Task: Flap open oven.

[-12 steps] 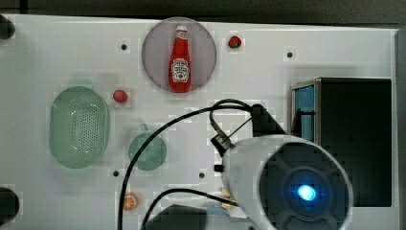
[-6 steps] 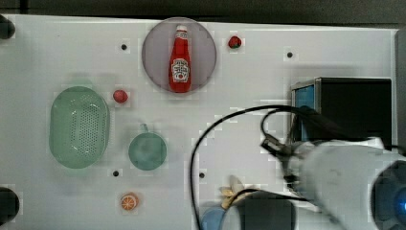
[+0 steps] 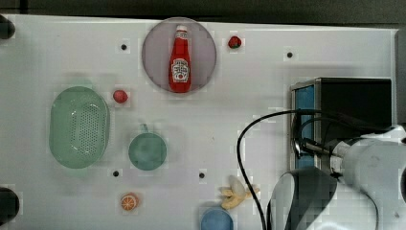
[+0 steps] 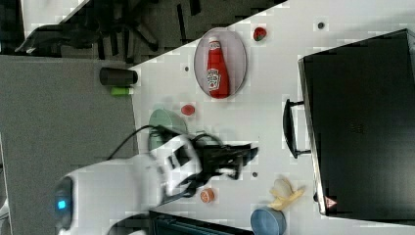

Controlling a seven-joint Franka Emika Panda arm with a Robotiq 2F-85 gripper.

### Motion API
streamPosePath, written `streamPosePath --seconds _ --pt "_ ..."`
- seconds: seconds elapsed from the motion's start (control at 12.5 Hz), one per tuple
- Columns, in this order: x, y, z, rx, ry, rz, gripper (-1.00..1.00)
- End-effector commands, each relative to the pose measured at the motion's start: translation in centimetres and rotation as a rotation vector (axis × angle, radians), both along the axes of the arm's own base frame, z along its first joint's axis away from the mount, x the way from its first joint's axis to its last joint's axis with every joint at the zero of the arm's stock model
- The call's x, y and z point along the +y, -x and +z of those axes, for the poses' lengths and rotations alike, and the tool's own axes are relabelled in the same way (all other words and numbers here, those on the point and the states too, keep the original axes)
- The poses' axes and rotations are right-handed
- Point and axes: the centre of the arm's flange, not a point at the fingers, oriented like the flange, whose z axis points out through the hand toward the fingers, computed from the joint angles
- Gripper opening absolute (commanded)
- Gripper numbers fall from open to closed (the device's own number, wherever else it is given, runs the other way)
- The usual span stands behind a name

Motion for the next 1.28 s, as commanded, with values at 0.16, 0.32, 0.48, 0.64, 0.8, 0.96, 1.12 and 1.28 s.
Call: streamPosePath --seconds 0.16,0.32,0.48,0.64,0.8,0.96,1.12,1.28 --pt "-2.0 -1.3 -3.8 0.007 0.061 0.262 -0.65" --pt "-2.7 -1.8 -6.1 0.026 0.069 0.255 -0.65" --pt "-2.7 -2.4 -8.2 0.040 0.077 0.259 -0.65" --pt "-2.6 -2.7 -10.0 0.046 0.082 0.264 -0.65" --pt "-2.4 -3.2 -11.2 0.052 0.087 0.272 -0.65" --pt "-2.1 -3.2 -12.3 0.070 0.079 0.270 -0.65" --pt "-1.8 -3.1 -13.1 0.085 0.073 0.274 -0.65" --pt "-1.4 -3.3 -13.8 0.092 0.072 0.276 -0.65"
